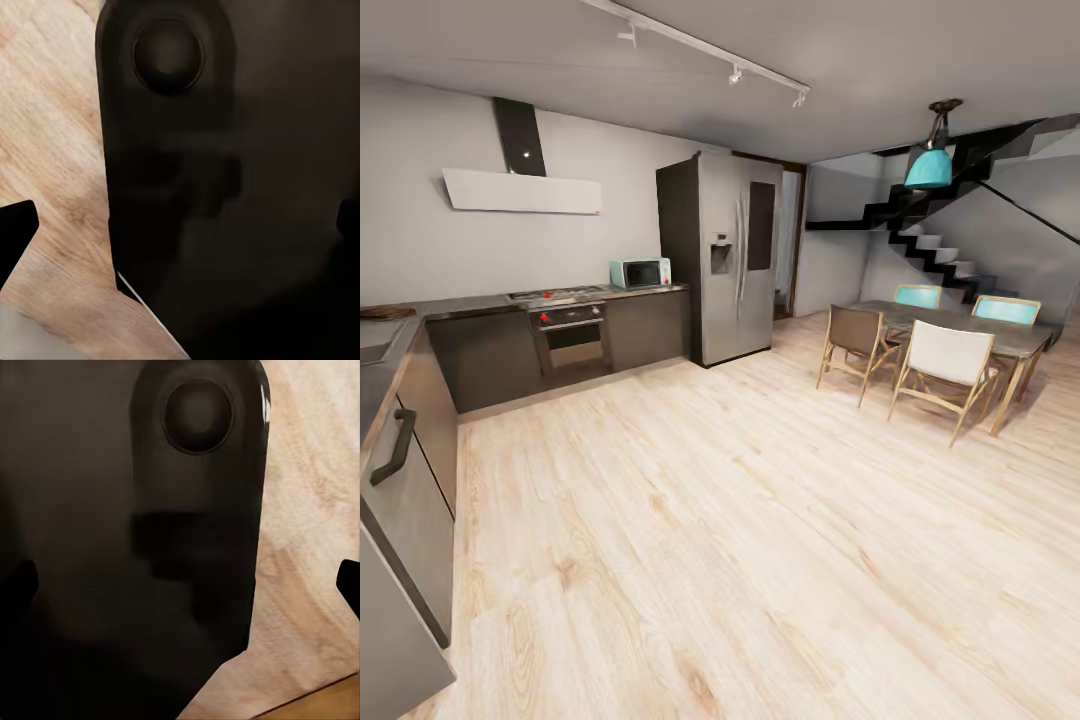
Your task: In the kitchen, take the Vidalia onion out of the sink, dice it on the chopping board with the paring knife, put the diced onion into the bowl on the countertop, then place both the paring knife and the chopping board into the sink.
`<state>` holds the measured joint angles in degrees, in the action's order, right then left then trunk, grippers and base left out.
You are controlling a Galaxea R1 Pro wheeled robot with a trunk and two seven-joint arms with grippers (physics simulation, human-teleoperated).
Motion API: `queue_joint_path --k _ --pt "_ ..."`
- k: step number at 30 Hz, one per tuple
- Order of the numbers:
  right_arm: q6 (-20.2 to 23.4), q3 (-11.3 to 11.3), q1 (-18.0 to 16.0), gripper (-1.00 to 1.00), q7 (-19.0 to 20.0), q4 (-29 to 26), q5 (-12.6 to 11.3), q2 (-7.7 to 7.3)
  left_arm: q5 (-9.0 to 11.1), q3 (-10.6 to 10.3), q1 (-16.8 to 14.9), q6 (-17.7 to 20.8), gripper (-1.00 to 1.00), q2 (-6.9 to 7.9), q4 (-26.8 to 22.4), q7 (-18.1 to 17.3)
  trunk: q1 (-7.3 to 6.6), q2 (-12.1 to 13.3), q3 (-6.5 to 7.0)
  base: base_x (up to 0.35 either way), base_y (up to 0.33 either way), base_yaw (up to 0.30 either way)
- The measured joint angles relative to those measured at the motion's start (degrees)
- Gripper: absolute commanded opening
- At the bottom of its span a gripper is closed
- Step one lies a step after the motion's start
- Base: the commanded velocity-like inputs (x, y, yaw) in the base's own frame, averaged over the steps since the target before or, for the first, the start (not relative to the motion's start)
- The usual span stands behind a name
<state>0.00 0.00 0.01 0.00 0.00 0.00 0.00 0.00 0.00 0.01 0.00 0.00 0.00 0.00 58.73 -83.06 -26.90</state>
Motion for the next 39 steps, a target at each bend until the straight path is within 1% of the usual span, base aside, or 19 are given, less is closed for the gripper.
queue_joint_path --k 4,9,22,29,37,38,39 --pt "0.08 0.09 -0.09 1.0 -0.16 -0.86 -0.08 1.28 0.09 0.08 0.09 -0.08 1.0 -0.16 -0.08 0.0 0.0 0.0 0.01 0.0 0.0 0.0" --pt "0.0 0.09 -0.09 1.0 -0.16 -1.64 0.05 2.05 0.08 0.08 0.09 -0.08 1.0 -0.14 -0.08 0.0 0.0 0.0 0.01 0.0 0.0 0.0" --pt "-0.05 0.08 -0.09 1.0 -0.16 -1.82 0.08 2.27 0.08 0.08 0.09 -0.08 1.0 -0.1 -0.08 0.0 0.0 0.0 0.01 0.0 0.0 0.0" --pt "-0.36 0.11 -0.09 1.0 -0.16 -1.93 0.11 2.1 0.08 0.08 0.09 -0.08 1.0 -0.12 -0.08 0.0 0.0 0.0 0.01 0.0 0.0 0.0" --pt "-2.81 0.17 -0.08 1.0 -0.16 -2.27 0.16 1.98 0.08 0.08 0.09 -0.08 1.0 -0.14 -0.14 0.0 0.0 0.0 0.01 0.0 0.0 0.0" --pt "-9.12 0.24 -0.09 1.0 -0.16 -2.26 0.17 2.05 0.08 0.08 0.1 -0.08 1.0 -0.15 -0.15 0.0 0.0 0.0 0.01 0.0 0.0 0.0" --pt "-10.01 0.27 -0.08 1.0 -0.16 -2.24 0.16 2.1 0.08 0.08 0.1 -0.08 1.0 -0.13 -0.15 0.0 0.0 0.0 0.01 0.0 0.0 0.0"
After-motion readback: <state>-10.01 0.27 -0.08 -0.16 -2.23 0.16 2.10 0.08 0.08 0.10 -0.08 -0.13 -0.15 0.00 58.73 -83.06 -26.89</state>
